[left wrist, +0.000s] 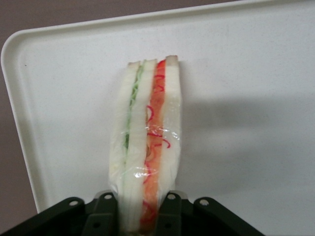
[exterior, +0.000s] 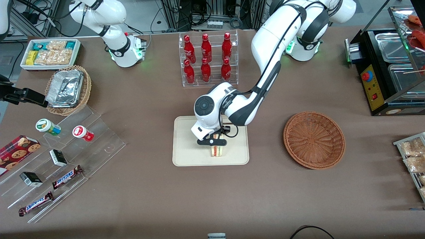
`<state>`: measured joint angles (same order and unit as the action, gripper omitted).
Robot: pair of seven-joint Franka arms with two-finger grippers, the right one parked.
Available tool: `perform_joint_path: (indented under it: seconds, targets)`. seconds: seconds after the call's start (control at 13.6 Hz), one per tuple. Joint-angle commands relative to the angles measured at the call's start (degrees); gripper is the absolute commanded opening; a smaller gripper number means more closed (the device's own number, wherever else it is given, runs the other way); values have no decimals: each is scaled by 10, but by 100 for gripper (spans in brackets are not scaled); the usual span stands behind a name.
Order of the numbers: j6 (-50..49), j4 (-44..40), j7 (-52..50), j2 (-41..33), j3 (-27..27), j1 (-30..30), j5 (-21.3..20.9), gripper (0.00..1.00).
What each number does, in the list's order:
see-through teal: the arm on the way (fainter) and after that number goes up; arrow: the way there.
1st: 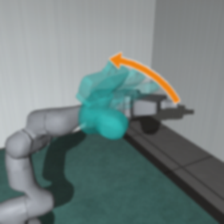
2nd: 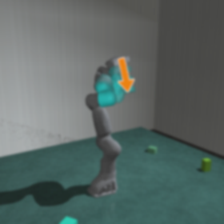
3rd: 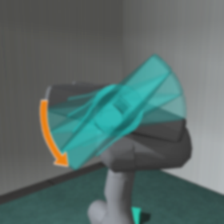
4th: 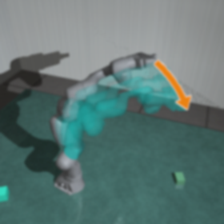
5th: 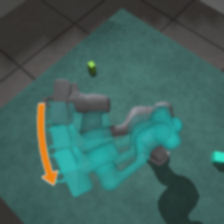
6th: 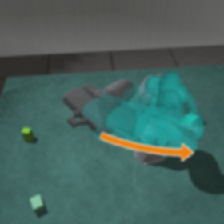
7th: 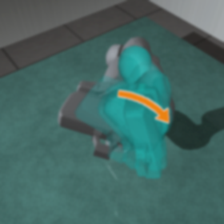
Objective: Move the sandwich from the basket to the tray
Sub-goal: 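Lower the sandwich onto the tray and open the left gripper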
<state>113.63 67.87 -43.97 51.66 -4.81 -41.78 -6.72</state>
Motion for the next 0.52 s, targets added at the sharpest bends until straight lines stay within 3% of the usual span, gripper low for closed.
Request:
perform_joint_path:
  seconds: [0.0,0.44]
  targets:
    - [5,-19,-7,8,6,-7,0,100]
    - [5,-20,-7,3,7,-4,0,100]
